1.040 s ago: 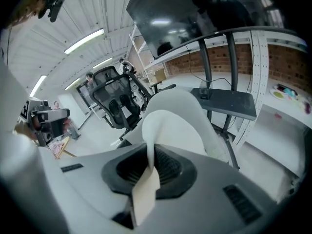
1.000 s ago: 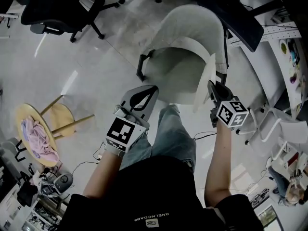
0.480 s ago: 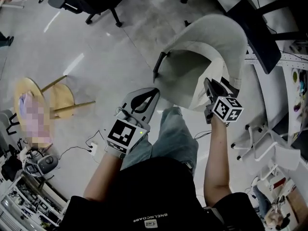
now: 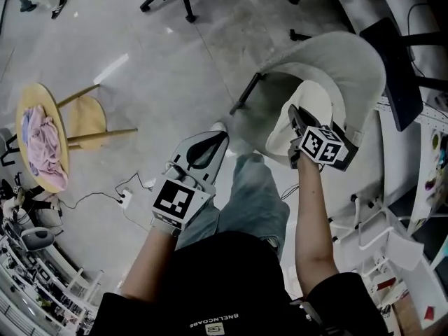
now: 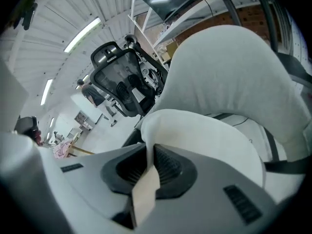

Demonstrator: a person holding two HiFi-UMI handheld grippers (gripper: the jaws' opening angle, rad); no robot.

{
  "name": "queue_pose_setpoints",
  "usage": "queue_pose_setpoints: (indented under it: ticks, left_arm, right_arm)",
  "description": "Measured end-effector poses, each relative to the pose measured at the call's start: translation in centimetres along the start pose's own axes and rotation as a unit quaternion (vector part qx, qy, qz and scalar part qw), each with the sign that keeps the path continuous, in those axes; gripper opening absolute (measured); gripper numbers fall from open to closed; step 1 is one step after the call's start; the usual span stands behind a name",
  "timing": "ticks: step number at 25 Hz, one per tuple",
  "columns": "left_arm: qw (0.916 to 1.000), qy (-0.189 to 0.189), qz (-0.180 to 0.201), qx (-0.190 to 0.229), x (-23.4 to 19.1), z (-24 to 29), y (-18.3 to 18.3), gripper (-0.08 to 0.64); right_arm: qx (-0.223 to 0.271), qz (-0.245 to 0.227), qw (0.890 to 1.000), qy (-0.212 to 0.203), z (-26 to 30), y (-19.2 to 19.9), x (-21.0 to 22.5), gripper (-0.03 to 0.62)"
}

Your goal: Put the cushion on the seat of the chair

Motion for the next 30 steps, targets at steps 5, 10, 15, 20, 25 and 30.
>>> queue_pose_setpoints:
  ticks: [5, 10, 15, 20, 25, 30]
  left_arm:
    - [0.9996, -0.022, -0.006, -0.015, -1.2, -0.7, 2.2, 0.012]
    - [0.9985, -0.043, -0.021, -0.025, -2.1, -1.4, 3.9, 0.011]
    - [0.997, -0.062, -0.036, -0.028, -3.8, -2.3, 5.4, 0.012]
    - [0.996, -0.071, -0.04, -0.036, -4.6, -2.7, 6.8, 0.012]
    - [0.9953, -0.072, -0.046, -0.045, -5.2, -2.9, 7.7, 0.012]
    - [0.9945, -0.075, -0.053, -0.05, -5.8, -3.1, 8.3, 0.012]
  right_arm:
    - [-0.023, 0.007, 1.0, -0.001, 4.0, 1.6, 0.6, 0.049]
    - [-0.049, 0.003, 0.999, 0.009, 7.4, 3.1, 1.4, 0.051]
    - [-0.069, -0.003, 0.997, 0.021, 10.7, 4.3, 1.7, 0.052]
    - [-0.084, 0.002, 0.996, 0.031, 12.8, 5.3, 2.3, 0.055]
    - [-0.097, -0.003, 0.994, 0.043, 14.9, 6.3, 2.9, 0.057]
    - [-0.112, -0.011, 0.992, 0.049, 16.8, 7.2, 3.7, 0.063]
Point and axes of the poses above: the fingertips, and each gripper's own axes: z forward along the fingers, x to its right, y out of its underside, the point moved 3 cm from there along -z, backward along the fingers, and after that the axes turned 11 degrees about z, right-handed, at the moved point
